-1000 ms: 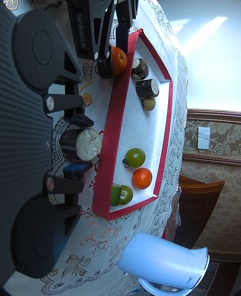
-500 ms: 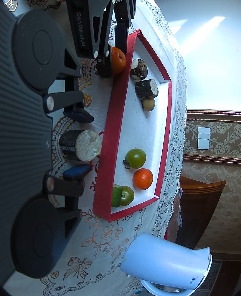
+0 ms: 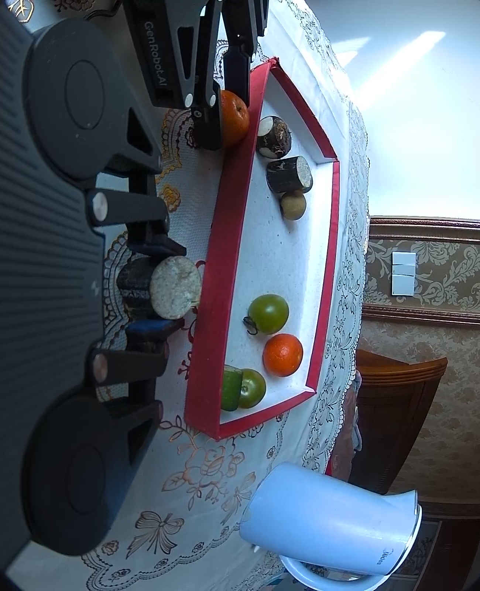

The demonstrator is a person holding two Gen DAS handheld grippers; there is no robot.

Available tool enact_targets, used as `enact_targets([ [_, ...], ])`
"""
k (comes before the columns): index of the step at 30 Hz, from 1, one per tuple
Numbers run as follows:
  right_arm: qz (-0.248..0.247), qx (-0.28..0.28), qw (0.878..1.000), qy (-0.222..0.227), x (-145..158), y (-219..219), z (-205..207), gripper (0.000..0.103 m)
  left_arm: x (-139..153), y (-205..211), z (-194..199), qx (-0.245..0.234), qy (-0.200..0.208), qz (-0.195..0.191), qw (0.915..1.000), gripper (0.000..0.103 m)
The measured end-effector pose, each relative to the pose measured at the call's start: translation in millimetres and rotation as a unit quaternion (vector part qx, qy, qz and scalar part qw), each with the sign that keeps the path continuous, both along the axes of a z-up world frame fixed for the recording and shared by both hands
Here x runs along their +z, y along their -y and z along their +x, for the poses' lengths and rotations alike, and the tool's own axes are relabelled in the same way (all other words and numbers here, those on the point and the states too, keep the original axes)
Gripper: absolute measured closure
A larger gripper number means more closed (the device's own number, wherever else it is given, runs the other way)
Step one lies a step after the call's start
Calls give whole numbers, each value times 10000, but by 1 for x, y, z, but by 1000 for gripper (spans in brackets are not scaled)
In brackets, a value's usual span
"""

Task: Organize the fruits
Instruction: 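Close the left tool on the mandarin orange while the right tool holds the chunk, then carry the orange in the left tool into the tray while the right tool carries the chunk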

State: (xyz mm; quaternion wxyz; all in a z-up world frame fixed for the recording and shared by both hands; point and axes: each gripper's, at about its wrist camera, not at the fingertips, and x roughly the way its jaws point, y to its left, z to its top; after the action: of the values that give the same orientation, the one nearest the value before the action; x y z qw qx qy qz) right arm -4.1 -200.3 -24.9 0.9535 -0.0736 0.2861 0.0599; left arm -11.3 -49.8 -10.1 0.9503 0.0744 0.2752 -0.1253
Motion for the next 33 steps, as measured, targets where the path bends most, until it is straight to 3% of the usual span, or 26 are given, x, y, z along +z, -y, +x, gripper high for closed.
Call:
enact_targets([
  [18,229,-23,9996,172,7,5,-9,73,3,-1,-6,11,195,-12,9998,63],
  [23,268,66,9991,320,25,6,-10,73,11,-1,-7,-12,177,-52,9998,63],
  [27,172,-7,9988,463,41,7,5,73,26,-3,2,-10,67,-331,9994,62],
  [33,156,-230,9984,491,47,10,45,73,45,2,25,158,371,-411,9983,62],
])
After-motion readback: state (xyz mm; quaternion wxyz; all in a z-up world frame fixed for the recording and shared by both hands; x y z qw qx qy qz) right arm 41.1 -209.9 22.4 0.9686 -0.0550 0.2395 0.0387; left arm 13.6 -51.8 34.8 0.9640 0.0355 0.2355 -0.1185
